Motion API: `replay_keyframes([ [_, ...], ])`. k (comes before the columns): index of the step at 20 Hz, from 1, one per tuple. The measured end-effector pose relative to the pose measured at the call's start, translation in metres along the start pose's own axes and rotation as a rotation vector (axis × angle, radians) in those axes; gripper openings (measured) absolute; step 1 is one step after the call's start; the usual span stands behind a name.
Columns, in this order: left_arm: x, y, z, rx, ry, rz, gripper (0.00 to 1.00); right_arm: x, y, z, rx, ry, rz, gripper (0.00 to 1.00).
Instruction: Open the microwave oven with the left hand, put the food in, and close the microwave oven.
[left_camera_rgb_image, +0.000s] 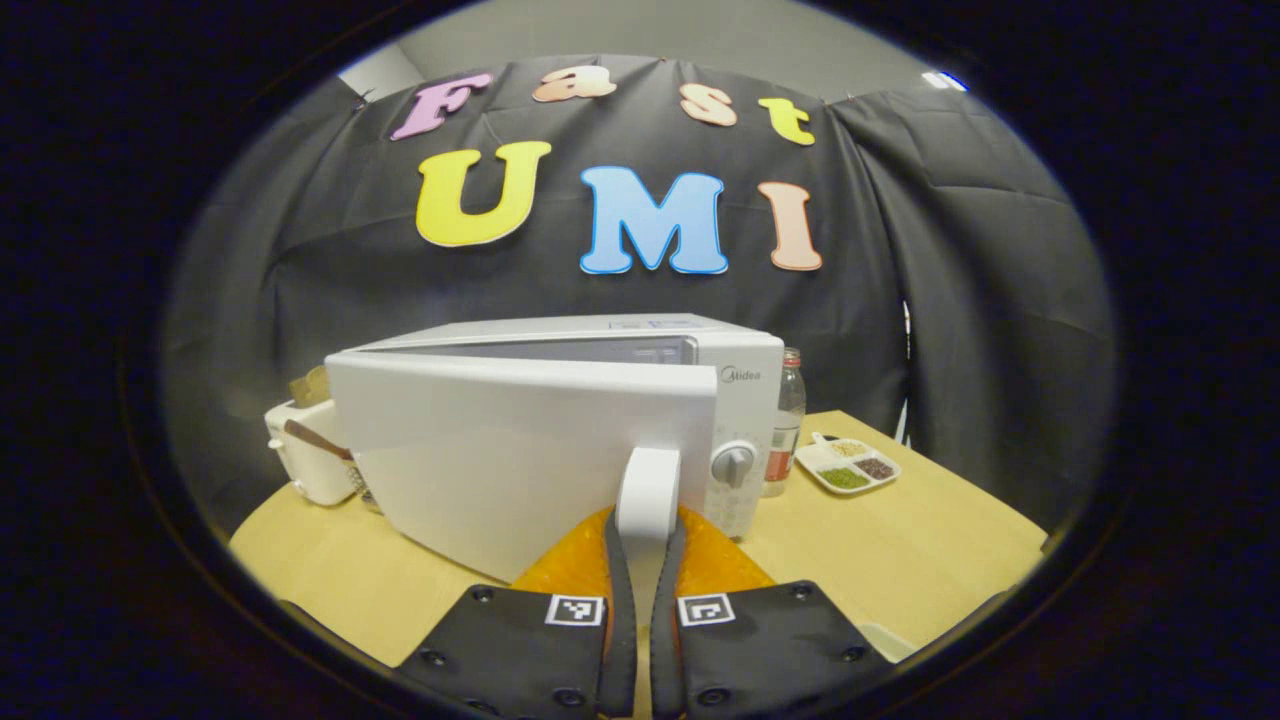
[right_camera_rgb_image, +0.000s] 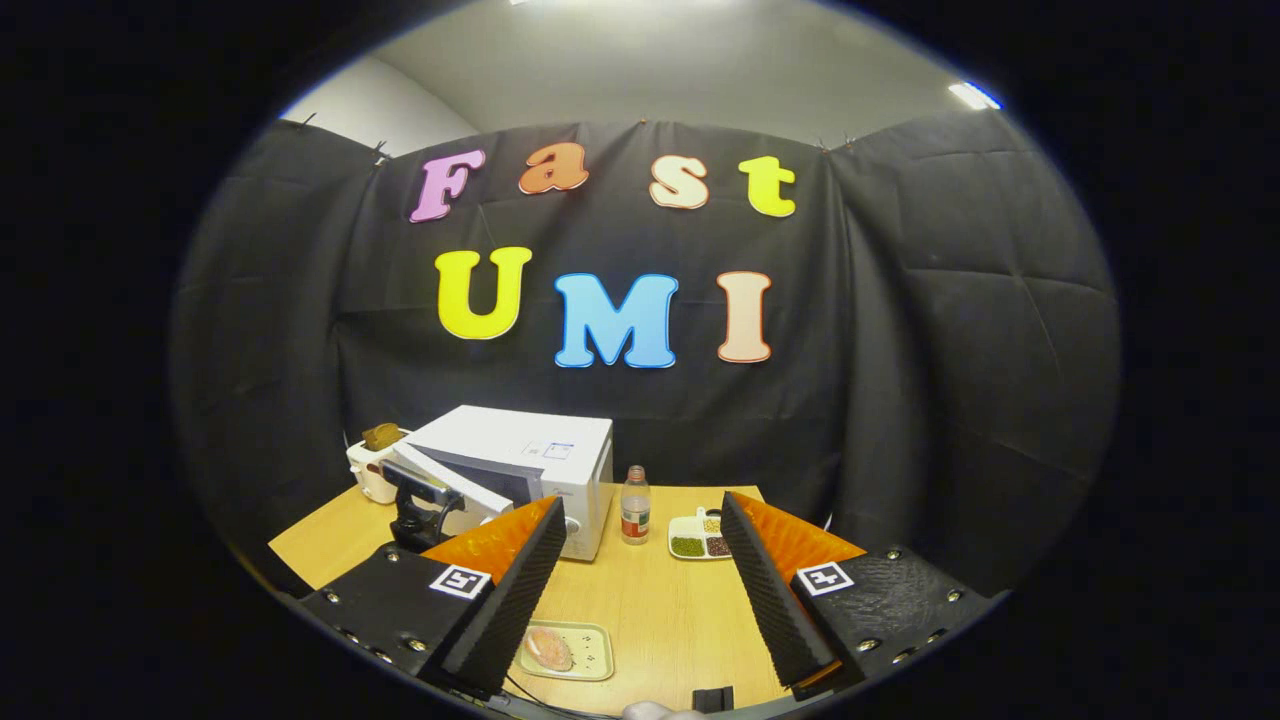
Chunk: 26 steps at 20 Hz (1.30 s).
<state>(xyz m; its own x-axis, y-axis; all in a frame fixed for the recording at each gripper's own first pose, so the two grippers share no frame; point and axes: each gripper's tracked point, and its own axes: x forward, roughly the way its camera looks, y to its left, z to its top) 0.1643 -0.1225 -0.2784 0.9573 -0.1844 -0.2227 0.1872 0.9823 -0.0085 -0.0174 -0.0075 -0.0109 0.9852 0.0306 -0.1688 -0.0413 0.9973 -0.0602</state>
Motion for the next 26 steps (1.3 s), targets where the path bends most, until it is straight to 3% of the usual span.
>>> replay_keyframes([
  [7, -0.089, 0.066, -0.023, 0.039, 0.048, 0.081, 0.14, -0.014, 0.039, -0.010, 0.030, -0.012, 0.116, 0.96],
  [13, -0.131, 0.123, -0.038, 0.001, 0.082, 0.275, 0.21, -0.020, 0.047, -0.019, 0.062, -0.001, 0.209, 0.95],
  [15, -0.146, 0.144, -0.041, -0.015, 0.102, 0.350, 0.36, -0.019, 0.041, -0.023, 0.053, 0.009, 0.238, 0.95],
  [18, -0.163, 0.147, -0.037, -0.001, 0.103, 0.376, 0.99, -0.018, 0.035, -0.024, 0.048, 0.010, 0.280, 0.95],
  [21, -0.179, 0.161, -0.031, 0.099, 0.100, 0.430, 0.95, -0.018, 0.032, -0.024, 0.051, -0.008, 0.311, 0.96],
  [22, -0.184, 0.165, -0.033, 0.102, 0.104, 0.442, 1.00, -0.017, 0.031, -0.029, 0.048, -0.007, 0.313, 0.95],
  [26, -0.203, 0.189, -0.037, 0.113, 0.120, 0.474, 0.97, -0.010, 0.041, -0.050, 0.032, 0.026, 0.324, 0.95],
])
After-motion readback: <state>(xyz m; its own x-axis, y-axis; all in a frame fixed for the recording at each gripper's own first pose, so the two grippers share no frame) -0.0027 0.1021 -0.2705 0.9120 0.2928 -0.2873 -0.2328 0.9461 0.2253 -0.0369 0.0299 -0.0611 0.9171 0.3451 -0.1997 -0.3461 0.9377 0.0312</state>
